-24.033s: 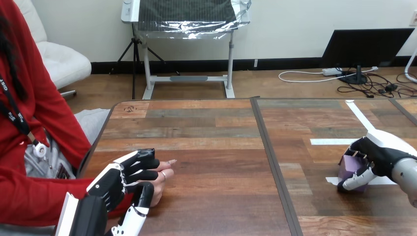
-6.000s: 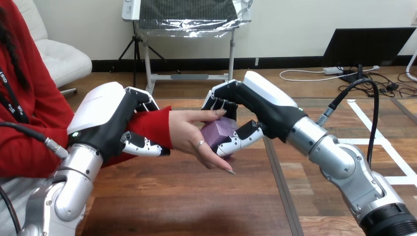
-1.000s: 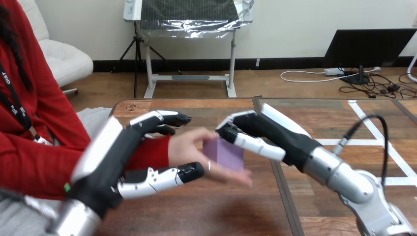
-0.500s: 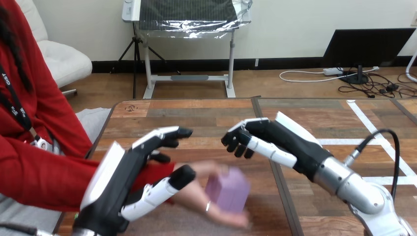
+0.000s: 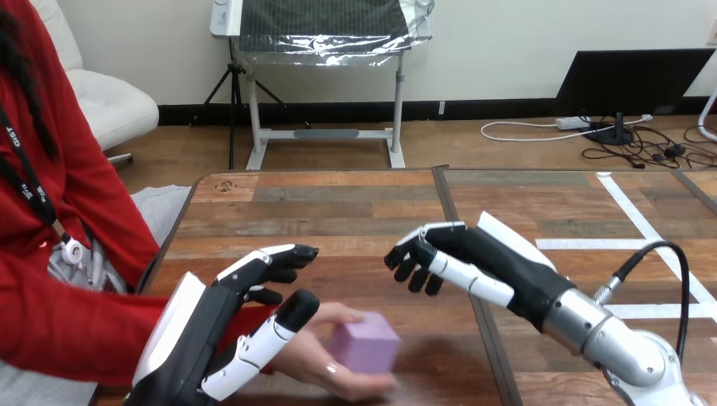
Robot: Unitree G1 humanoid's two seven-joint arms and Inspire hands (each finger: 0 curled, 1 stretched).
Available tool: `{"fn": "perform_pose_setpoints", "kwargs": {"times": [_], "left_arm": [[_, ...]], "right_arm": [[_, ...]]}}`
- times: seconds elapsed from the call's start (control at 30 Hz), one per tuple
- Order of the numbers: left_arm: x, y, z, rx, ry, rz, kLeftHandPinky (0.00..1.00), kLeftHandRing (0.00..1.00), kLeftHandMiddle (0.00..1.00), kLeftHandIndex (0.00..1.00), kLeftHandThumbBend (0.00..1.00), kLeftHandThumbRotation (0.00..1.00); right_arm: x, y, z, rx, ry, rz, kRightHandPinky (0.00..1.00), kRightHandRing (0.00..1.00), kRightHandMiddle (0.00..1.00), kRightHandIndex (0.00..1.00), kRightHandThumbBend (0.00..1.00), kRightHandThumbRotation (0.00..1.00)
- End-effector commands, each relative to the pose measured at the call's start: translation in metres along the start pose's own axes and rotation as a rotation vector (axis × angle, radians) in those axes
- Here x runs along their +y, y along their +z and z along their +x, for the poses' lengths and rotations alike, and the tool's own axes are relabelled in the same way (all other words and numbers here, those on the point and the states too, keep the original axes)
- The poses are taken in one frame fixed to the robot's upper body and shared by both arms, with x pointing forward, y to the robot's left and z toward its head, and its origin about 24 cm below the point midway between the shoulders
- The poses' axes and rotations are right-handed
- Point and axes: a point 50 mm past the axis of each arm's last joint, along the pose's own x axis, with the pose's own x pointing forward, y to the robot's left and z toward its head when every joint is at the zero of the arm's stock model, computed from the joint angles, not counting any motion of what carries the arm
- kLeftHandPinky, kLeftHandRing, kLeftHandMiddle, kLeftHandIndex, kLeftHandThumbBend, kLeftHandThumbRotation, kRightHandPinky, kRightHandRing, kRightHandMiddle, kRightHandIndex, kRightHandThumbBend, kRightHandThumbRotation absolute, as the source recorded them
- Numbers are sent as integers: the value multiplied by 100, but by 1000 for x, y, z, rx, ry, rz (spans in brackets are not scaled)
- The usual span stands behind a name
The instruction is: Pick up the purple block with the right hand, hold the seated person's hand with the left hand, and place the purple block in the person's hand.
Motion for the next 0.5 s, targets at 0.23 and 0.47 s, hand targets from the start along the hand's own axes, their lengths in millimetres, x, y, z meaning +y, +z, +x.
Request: {"fn": "perform_pose_setpoints", "kwargs": {"times": [0.23,0.47], "left_arm": [[3,7,6,-62,75,-26,69,77,78,75,66,90],[1,7,5,-66,109,-58,69,76,77,74,67,88]], "right_arm": [[-14,18,1,-108,-61,-36,53,57,62,65,63,99],[-13,17,-1,-110,-69,-28,53,57,62,65,64,100]]}}
